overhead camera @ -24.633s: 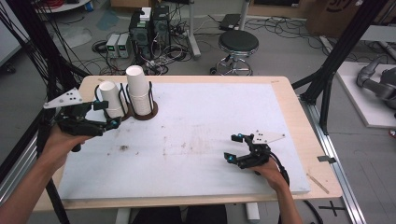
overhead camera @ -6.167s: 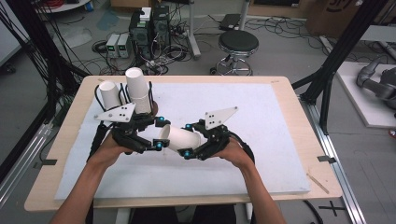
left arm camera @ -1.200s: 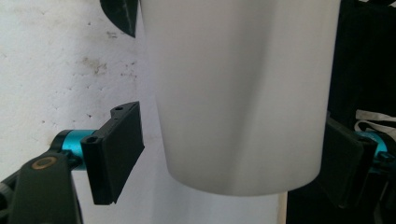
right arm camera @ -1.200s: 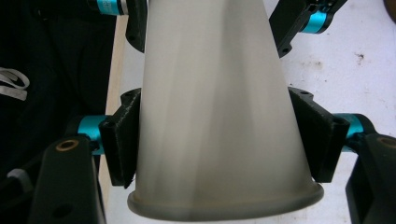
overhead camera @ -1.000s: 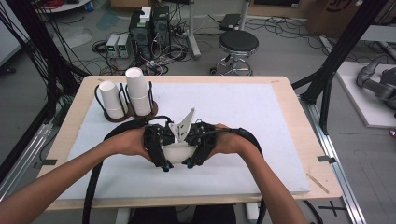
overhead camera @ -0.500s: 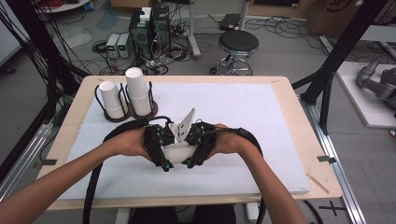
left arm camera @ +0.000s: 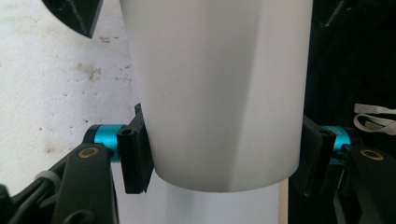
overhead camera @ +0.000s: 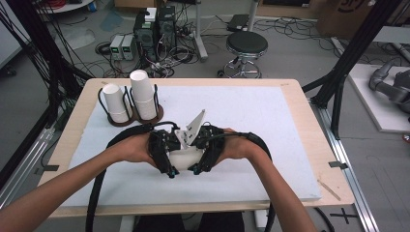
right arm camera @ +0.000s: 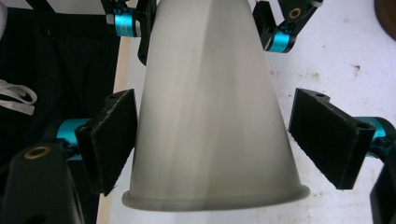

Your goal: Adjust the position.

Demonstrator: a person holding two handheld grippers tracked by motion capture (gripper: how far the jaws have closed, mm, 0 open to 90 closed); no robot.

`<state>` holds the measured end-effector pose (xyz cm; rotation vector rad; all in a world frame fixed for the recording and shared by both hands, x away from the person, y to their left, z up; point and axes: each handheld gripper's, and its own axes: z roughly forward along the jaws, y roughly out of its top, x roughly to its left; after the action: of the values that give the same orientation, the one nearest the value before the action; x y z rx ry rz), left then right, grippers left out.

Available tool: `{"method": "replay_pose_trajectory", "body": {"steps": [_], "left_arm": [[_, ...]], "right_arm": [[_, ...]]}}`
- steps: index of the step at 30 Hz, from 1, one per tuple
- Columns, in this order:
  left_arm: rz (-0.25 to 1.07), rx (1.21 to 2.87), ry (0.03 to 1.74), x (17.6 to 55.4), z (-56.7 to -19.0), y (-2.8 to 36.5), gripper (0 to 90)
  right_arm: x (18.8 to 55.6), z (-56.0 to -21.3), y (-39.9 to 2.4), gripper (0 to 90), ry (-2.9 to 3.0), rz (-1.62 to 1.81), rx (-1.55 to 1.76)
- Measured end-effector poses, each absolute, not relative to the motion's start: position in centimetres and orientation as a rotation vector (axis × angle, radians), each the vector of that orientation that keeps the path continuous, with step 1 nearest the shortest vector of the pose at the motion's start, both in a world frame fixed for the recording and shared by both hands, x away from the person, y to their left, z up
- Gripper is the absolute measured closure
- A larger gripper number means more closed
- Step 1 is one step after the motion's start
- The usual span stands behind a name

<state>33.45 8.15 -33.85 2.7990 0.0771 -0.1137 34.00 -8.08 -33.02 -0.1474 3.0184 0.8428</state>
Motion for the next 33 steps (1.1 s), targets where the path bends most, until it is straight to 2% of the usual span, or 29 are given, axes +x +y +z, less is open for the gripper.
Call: {"method": "replay_pose_trajectory", "body": {"steps": [20,33], "left_arm": [[-0.113,2.806,0.082,33.2,-34.9,8.0,35.2],[-0.116,2.634,0.125,32.7,-35.2,10.0,35.2]], "right_arm": [[34.2,-31.6,-9.3,14.5,2.954,1.008,-0.086],[34.1,-30.5,-11.4,14.5,2.845,1.234,-0.028]]}}
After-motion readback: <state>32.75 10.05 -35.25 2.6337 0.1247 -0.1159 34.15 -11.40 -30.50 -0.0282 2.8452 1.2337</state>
